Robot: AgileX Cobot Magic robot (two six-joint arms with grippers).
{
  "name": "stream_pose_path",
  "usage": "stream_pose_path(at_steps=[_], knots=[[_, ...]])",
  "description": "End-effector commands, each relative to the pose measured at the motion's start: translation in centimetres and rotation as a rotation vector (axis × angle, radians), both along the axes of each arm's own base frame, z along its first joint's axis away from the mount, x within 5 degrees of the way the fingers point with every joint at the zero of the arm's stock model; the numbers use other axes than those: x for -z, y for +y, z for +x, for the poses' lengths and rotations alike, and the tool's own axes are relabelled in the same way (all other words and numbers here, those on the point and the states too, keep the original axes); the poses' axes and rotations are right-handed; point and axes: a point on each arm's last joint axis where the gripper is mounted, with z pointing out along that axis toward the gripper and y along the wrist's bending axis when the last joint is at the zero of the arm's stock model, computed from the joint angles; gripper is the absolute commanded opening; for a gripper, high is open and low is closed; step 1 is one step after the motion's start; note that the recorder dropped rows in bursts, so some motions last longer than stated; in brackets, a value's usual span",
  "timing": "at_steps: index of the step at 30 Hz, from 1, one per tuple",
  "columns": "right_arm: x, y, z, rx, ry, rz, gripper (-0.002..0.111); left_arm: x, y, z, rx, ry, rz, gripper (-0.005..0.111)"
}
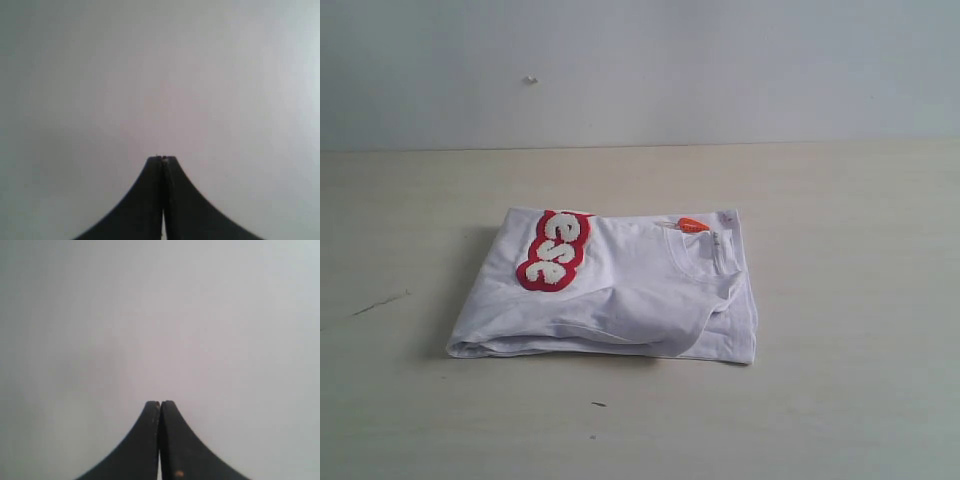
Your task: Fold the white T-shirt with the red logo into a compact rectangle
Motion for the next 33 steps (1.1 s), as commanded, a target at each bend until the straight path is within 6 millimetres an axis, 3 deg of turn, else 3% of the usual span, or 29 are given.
stream_pose_path(at_steps=[1, 6, 33], knots=[[-0.06, 0.29, -0.11, 0.167, 0.006, 0.007, 0.0, 0.07, 0.03, -0.12, -0.003, -0.005, 0.002, 0.0], [-0.07, 0.42, -0.11, 0.232, 0.006, 0.023, 0.0, 0.07, 0.08, -0.3, -0.003, -0.011, 0.0, 0.0], [-0.11, 0.4, -0.13, 0.236, 0.001, 0.019, 0.0, 0.13, 0.06, -0.24, -0.001, -0.002, 0.001, 0.0]])
